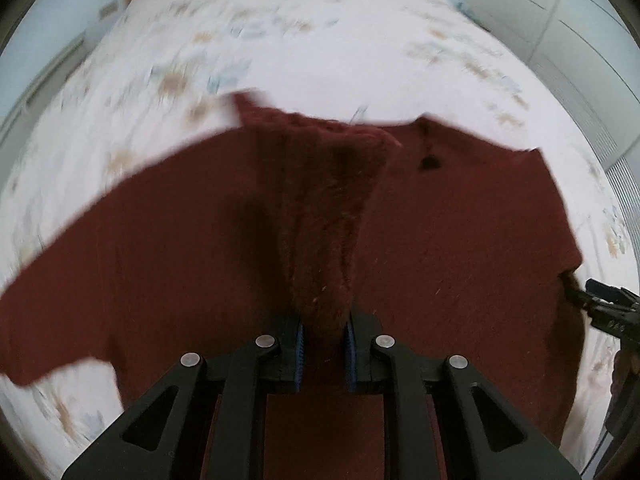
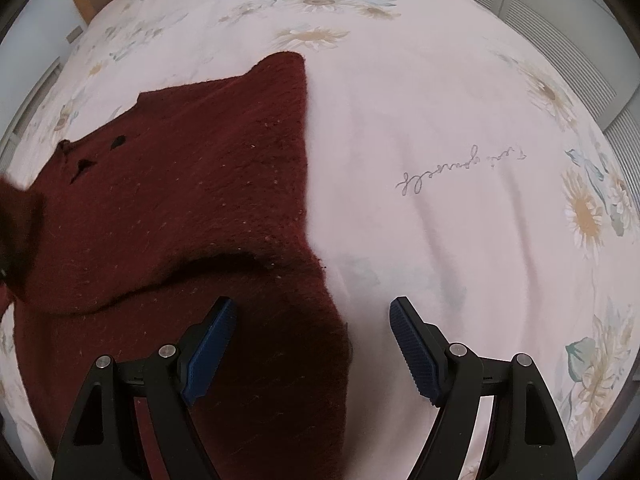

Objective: Fold small clothes
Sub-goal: 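Grasp the other sleeve cuff with the left gripper and lay it across the body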

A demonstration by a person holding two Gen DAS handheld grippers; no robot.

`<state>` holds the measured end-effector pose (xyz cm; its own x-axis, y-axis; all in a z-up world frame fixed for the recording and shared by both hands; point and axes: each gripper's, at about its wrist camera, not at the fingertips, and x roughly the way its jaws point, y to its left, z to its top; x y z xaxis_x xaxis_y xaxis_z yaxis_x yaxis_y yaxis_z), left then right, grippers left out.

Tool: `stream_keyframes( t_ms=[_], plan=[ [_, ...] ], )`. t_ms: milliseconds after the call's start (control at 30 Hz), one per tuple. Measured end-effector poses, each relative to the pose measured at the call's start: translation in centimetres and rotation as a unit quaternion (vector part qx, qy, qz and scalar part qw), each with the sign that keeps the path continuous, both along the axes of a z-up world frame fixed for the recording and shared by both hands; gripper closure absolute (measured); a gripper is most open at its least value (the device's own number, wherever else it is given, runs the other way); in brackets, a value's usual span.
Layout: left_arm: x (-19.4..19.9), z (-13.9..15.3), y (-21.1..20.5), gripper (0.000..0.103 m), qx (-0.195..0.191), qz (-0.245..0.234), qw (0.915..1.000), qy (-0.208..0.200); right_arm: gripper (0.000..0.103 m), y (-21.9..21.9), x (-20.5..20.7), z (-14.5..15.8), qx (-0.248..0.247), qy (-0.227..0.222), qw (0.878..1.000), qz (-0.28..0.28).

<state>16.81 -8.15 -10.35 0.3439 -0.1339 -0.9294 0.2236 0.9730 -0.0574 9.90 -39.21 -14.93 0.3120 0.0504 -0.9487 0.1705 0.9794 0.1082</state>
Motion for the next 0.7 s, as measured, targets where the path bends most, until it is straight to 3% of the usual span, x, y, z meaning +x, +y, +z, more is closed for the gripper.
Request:
stream_keyframes(
  t_ms=[267, 367, 433, 467, 533, 700],
  plan=[
    [-0.3, -2.0, 3.9, 0.082, -0.023, 0.039, 0.9977, 0.051, 0.023, 1.0, 0.5, 0.6, -0.003, -0.004, 1.000, 0.008],
    [0.0, -1.8, 4.9, 0.063, -0.010, 0.044, 0.9972, 0.060, 0.023, 1.2, 0.5, 1.1, -0.008, -0.009, 1.000, 0.014],
    [0.2, -1.1, 6.0, 0.039, -0.014, 0.050, 0.9967, 0.061, 0.023, 1.2, 0.5, 1.2, -0.009, -0.011, 1.000, 0.016],
    [0.1, -0.8, 6.6, 0.031, -0.016, 0.054, 0.9966, 0.059, 0.023, 1.2, 0.4, 1.3, -0.010, -0.012, 1.000, 0.016],
    [0.5, 0.0, 7.9, 0.003, -0.015, 0.061, 0.9965, 0.054, 0.023, 1.2, 0.4, 1.4, -0.011, -0.013, 1.000, 0.017],
    [2.5, 1.1, 10.3, 0.001, -0.017, 0.088, 0.9951, 0.042, 0.023, 1.4, 0.3, 1.3, -0.013, -0.011, 1.000, 0.021]
  ],
)
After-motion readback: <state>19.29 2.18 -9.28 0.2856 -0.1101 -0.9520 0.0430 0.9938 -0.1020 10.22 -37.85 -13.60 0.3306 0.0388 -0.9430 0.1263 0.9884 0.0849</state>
